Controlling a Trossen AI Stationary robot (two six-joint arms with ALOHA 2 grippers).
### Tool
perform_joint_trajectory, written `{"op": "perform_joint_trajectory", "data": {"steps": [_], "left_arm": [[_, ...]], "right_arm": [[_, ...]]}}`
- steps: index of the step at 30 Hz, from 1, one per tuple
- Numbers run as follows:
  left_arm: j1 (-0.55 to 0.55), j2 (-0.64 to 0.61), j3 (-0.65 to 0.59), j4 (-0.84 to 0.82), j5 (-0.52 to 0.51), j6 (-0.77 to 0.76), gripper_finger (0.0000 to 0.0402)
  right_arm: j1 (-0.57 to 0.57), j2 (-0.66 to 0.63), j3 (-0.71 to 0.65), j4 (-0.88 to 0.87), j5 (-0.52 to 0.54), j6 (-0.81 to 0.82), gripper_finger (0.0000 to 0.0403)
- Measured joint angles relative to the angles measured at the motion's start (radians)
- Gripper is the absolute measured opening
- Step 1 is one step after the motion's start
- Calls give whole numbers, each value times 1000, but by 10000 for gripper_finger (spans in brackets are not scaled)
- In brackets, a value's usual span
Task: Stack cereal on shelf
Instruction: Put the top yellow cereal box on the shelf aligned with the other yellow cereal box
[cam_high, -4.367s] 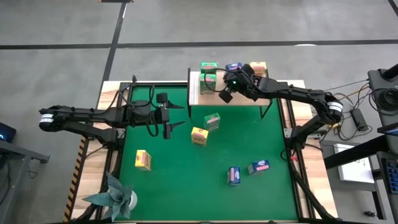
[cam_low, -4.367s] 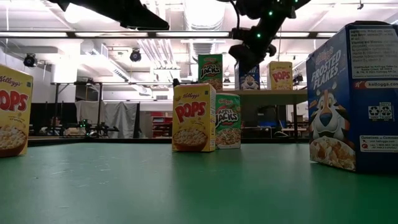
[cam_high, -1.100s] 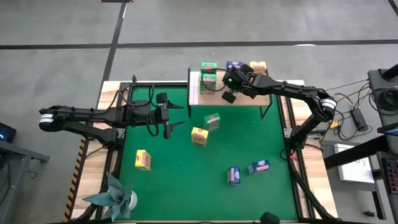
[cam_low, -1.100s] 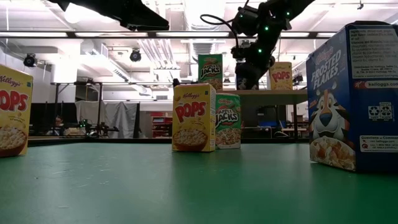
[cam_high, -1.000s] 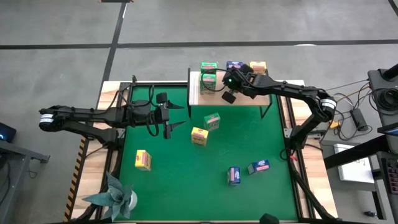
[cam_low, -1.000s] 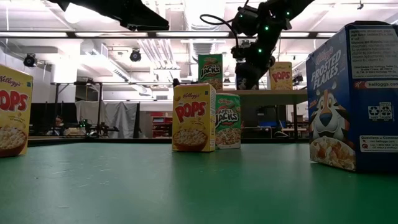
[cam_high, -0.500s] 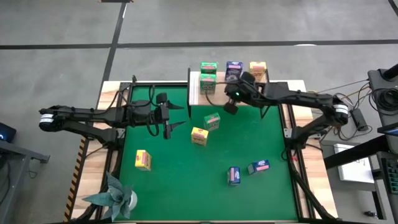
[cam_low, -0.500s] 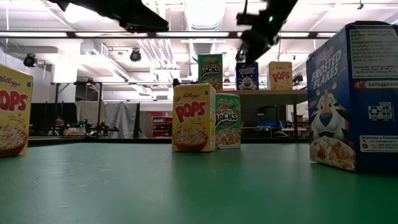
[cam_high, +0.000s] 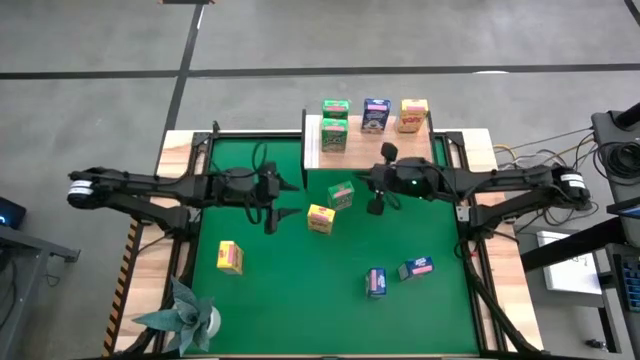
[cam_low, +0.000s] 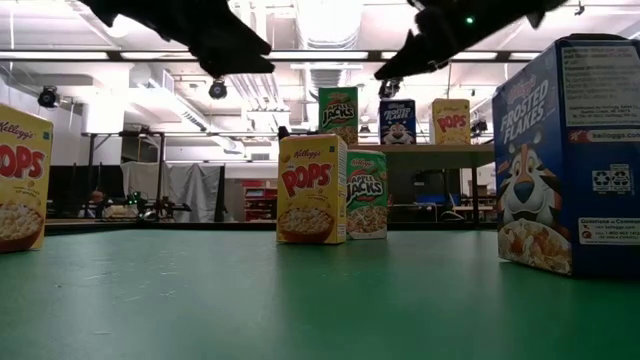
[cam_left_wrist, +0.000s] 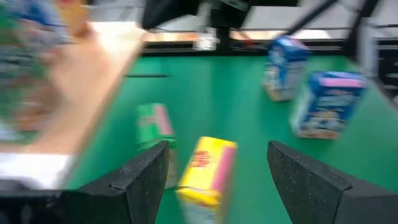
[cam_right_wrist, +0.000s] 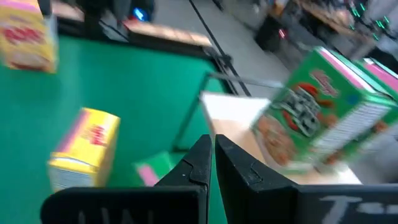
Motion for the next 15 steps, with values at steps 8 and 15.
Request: {"op": "perform_joint_trajectory", "data": {"steps": [8,15], "left_arm": [[-21,167,5,134,75,-21,254],[-19,289,78,121,74,-11,254]], "right_arm": [[0,-92,-124,105,-41,-8,12],[0,-159,-171,116,-140,-26,12]]}}
